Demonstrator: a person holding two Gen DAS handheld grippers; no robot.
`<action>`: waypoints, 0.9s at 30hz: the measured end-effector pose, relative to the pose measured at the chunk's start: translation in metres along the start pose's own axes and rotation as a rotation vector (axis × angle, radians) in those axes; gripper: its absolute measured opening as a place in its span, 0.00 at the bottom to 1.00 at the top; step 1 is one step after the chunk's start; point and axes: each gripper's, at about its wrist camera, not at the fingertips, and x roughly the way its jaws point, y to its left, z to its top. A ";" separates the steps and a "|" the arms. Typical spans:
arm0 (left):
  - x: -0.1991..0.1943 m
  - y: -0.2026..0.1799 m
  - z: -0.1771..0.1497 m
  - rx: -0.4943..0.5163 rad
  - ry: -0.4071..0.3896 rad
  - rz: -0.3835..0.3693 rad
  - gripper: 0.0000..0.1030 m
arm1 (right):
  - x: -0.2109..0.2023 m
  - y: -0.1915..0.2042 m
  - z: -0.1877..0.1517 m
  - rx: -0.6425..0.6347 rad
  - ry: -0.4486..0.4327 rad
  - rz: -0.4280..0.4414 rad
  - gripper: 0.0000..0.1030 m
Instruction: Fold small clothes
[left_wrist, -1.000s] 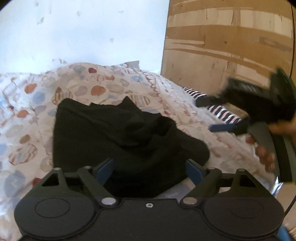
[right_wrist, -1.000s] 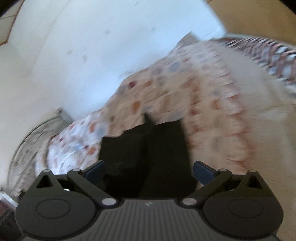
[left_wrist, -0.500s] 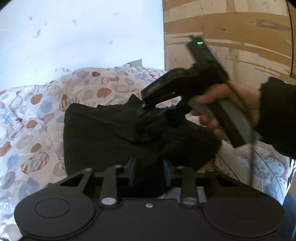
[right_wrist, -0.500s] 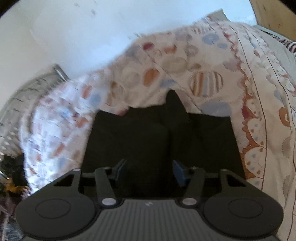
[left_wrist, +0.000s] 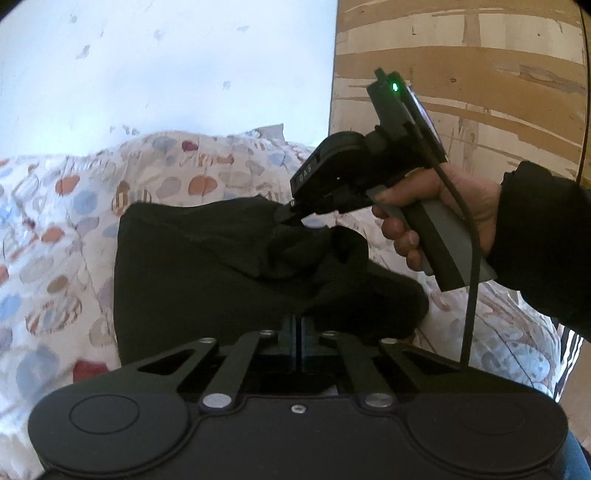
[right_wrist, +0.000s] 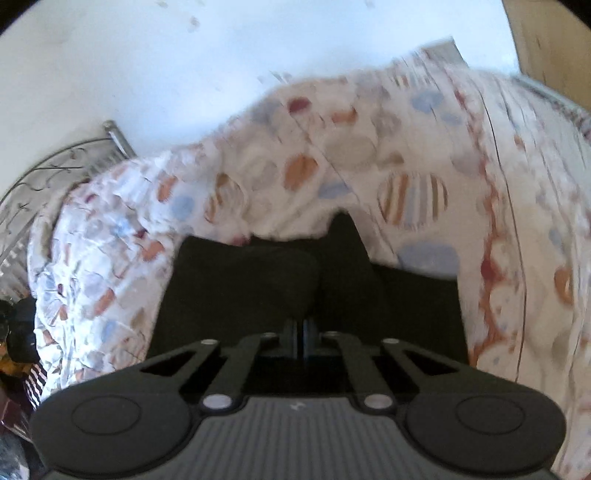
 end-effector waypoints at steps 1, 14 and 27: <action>0.000 -0.004 0.004 0.011 -0.007 -0.003 0.00 | -0.006 0.002 0.005 -0.018 -0.018 -0.001 0.03; 0.015 -0.044 0.023 0.085 -0.028 -0.125 0.00 | -0.059 -0.042 0.018 0.005 -0.105 -0.083 0.03; 0.034 -0.050 0.007 0.094 0.073 -0.165 0.00 | -0.041 -0.075 -0.017 0.046 -0.032 -0.141 0.03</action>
